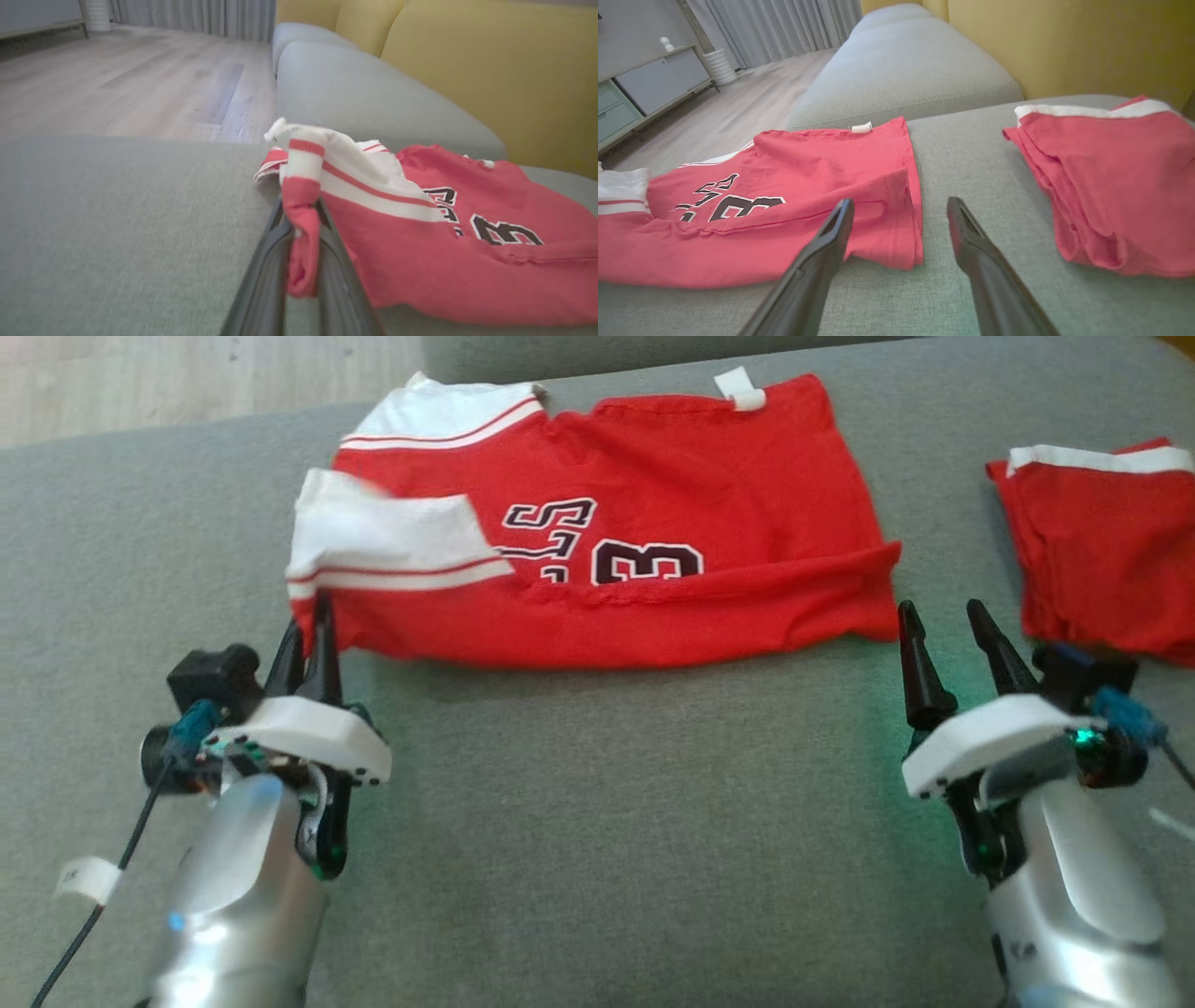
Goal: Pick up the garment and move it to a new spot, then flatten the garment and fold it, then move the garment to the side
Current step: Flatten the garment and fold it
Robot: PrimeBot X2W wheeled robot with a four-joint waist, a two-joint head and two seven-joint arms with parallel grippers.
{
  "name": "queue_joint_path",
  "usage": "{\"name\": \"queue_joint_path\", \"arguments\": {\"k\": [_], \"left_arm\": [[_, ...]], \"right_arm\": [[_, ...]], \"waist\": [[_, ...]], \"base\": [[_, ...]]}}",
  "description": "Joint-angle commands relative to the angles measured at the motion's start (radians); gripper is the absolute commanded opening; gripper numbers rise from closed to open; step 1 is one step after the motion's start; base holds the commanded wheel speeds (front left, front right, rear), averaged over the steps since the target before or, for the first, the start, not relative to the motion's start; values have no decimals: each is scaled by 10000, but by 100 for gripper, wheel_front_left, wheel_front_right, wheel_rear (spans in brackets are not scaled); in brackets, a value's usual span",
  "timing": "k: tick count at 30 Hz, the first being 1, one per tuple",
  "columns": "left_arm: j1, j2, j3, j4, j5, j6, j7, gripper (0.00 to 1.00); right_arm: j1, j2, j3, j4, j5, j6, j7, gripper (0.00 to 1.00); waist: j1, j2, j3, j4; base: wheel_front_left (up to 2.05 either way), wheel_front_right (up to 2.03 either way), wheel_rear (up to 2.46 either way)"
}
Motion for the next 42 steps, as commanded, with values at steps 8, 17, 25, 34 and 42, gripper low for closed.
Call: {"name": "queue_joint_path", "arguments": {"k": [8,17,25,34,42], "left_arm": [[-99,173,-74,-1047,198,20,-32,0],[-42,72,-356,-1491,238,52,101,0],[-116,111,-495,-1768,287,103,76,0],[239,351,-541,-1624,242,190,183,0],[1130,758,-472,-1516,43,204,401,0]], "right_arm": [[-1655,318,-849,1776,-320,-7,1410,100],[-2977,330,-668,4148,-135,-7,2168,100],[-3661,331,-723,5810,-1051,-7,2704,48],[-3767,332,-330,6199,-1065,-7,1423,0],[-3323,281,-435,6181,-1774,-7,787,0]], "waist": [[0,0,58,390],[0,0,237,660],[0,0,381,820],[0,0,-12,641],[0,0,-682,253]], "base": [[0,0,0],[0,0,0],[0,0,0],[0,0,0],[0,0,0]]}}
